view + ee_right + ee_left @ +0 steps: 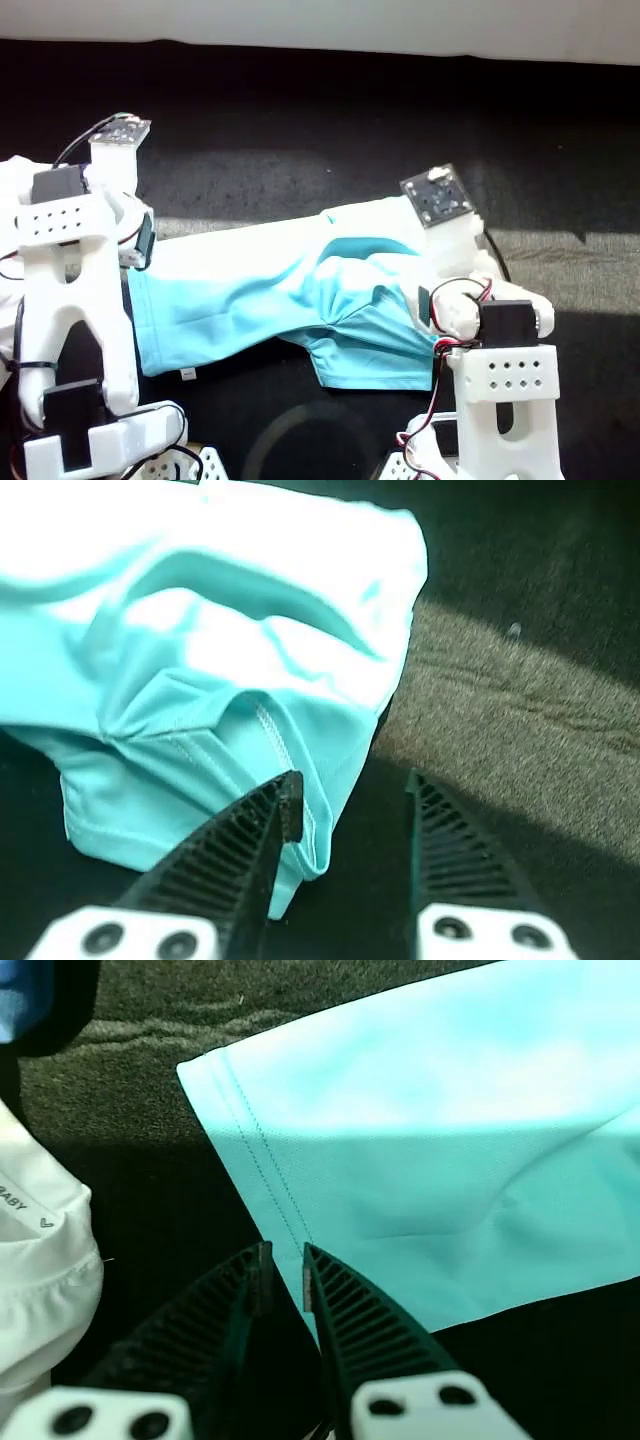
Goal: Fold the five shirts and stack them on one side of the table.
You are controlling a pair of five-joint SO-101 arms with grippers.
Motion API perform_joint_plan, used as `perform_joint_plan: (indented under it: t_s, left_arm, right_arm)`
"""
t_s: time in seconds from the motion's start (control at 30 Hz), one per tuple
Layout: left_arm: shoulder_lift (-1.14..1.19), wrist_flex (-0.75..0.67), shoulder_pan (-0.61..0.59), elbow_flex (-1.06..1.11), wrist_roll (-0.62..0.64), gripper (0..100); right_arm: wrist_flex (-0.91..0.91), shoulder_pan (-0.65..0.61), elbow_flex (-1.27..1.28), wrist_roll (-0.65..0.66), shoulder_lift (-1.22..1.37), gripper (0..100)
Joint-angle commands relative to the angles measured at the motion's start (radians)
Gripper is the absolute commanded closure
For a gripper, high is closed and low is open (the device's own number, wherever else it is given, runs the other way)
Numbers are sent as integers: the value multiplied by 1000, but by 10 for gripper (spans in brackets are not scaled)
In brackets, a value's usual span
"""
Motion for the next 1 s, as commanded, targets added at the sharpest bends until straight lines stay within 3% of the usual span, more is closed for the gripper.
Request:
perform_joint_plan:
  t_s: [0.0,0.17,0.4,0.67,0.97]
  left_arm:
    - [105,-38,90,-48,64,992]
    - [344,-107,125,-110,138,991]
    - [572,-117,120,-243,138,991]
    - [839,-110,1,-591,133,991]
    - [1155,172,-47,-1188,137,991]
  right_arm:
    - [-160,-10,-53,-58,90,972]
    - [-326,-18,-64,-71,352,991]
    - [-585,-18,-76,-71,671,991]
    - [-599,25,-323,-71,944,991]
    - [-575,81,-412,-71,1113,991]
